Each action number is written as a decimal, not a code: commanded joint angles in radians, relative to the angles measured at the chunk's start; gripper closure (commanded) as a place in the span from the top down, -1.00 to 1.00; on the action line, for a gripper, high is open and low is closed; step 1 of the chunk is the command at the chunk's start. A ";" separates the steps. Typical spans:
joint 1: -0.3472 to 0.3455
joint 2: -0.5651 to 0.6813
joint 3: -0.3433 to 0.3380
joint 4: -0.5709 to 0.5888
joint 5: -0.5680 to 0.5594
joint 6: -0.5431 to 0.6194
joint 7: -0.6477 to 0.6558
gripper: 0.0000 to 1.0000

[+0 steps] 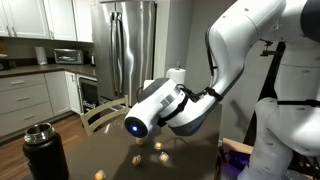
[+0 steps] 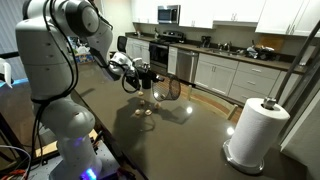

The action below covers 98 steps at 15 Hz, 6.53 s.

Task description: Pour the packets out of the basket onto the counter

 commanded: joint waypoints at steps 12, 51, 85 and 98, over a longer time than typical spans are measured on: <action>-0.054 -0.050 -0.041 0.012 0.128 0.390 -0.116 -0.99; -0.328 -0.100 -0.360 0.076 1.477 1.141 -1.340 -0.99; -0.469 0.257 -0.407 0.274 1.680 1.045 -1.453 0.20; -0.344 0.017 -0.390 0.182 1.433 1.033 -1.228 1.00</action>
